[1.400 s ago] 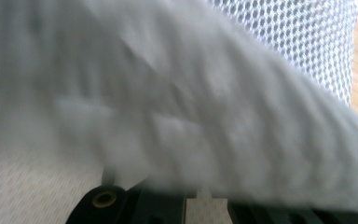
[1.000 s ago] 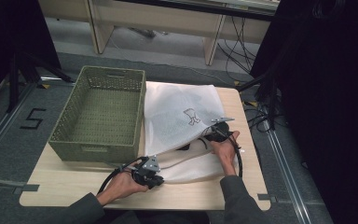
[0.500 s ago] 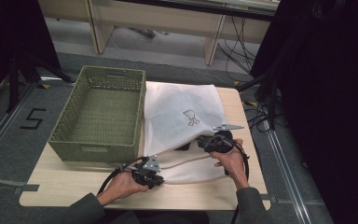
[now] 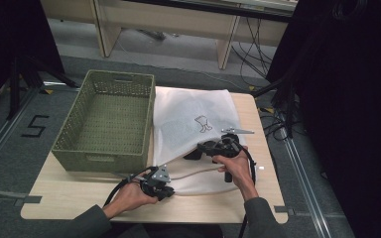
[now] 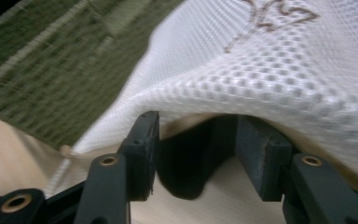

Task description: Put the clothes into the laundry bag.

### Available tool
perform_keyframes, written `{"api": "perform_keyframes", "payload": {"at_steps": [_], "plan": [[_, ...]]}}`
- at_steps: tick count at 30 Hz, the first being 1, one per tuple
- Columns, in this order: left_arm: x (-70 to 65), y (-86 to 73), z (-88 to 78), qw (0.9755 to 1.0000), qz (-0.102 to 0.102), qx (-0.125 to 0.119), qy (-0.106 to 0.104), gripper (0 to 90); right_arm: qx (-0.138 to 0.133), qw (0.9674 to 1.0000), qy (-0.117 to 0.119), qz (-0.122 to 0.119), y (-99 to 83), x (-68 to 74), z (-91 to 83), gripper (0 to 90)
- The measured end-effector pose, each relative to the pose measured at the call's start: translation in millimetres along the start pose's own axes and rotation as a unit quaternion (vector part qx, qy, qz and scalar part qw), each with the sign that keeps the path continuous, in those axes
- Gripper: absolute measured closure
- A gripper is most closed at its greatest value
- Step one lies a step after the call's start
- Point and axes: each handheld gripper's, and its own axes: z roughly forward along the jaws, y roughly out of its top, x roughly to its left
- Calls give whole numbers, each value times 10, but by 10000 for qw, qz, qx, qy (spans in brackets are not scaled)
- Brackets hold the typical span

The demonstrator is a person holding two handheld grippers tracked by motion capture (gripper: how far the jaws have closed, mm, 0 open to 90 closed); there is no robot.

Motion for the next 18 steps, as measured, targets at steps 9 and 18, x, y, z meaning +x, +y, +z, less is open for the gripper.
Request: {"api": "perform_keyframes", "payload": {"at_steps": [9, 18], "plan": [[-2, -3, 1, 10000, 6, -12, 2, 836, -318, 9995, 72, -5, 55, 9, 4, 669], [-8, -4, 3, 10000, -39, -17, 12, 837, -173, 9968, -388, -673, 46, 269, -135, 866]]}}
